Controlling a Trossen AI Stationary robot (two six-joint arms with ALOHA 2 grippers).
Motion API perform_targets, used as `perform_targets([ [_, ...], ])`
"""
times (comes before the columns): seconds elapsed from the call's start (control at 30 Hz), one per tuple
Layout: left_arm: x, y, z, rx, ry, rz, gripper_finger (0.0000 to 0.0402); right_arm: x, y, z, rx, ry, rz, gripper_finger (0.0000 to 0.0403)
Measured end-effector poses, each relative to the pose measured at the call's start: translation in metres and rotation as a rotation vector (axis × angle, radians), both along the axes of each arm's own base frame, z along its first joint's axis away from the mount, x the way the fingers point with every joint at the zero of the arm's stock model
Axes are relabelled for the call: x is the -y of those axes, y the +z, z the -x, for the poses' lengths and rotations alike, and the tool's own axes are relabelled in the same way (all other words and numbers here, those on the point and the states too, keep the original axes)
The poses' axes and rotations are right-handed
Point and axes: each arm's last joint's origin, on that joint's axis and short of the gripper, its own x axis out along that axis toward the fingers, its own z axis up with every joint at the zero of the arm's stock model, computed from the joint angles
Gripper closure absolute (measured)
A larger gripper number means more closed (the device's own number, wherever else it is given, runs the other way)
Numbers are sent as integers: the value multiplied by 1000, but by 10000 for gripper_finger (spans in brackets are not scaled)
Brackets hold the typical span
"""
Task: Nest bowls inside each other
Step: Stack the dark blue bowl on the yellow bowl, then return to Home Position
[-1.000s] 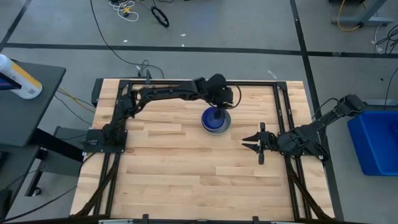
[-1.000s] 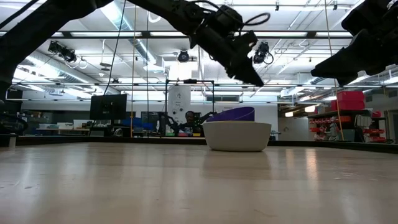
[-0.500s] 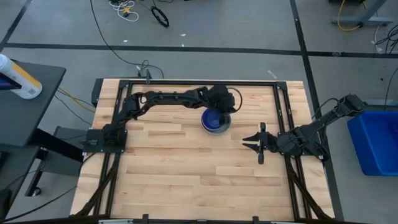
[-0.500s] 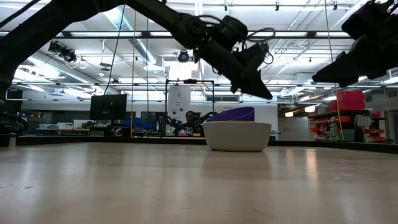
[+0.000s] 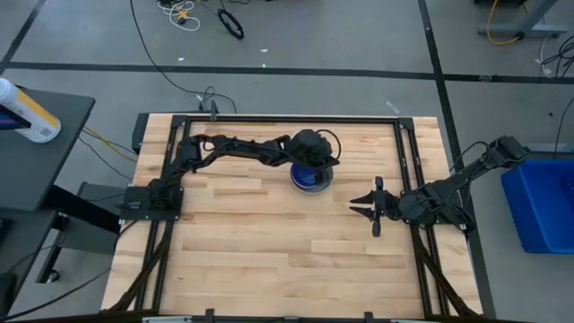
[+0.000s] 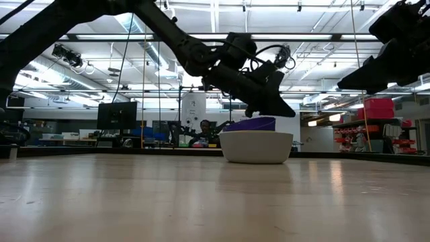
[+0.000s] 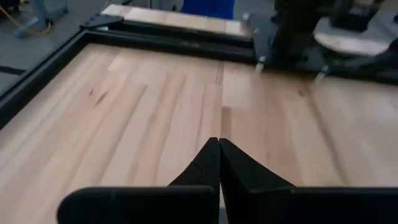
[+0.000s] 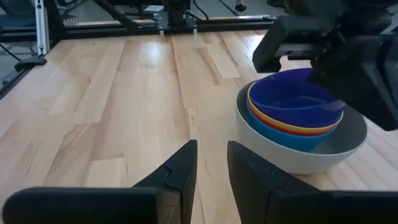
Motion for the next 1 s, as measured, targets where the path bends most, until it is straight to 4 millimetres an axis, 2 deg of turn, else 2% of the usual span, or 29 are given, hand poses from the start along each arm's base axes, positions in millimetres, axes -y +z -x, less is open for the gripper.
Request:
perform_targets([
  [0.27,-1,-7,4,49,0,26,401,0,1,0,6,0,-4,308],
  [0.43,0,-18,10,18,1,27,401,0,1,0,7,0,-4,309],
  [0.57,6,-7,9,42,-26,-35,401,0,1,0,6,0,-3,310],
  [0.73,17,10,16,-29,-49,-137,402,0,1,0,10,-16,2,311],
  [0.8,22,24,25,-36,-33,-199,401,0,0,0,3,-12,14,312],
  [0.87,26,37,43,-35,-17,-233,401,-1,0,1,-4,8,26,314],
  [1.0,33,55,102,-35,29,-255,401,-2,2,5,-1,34,52,316],
])
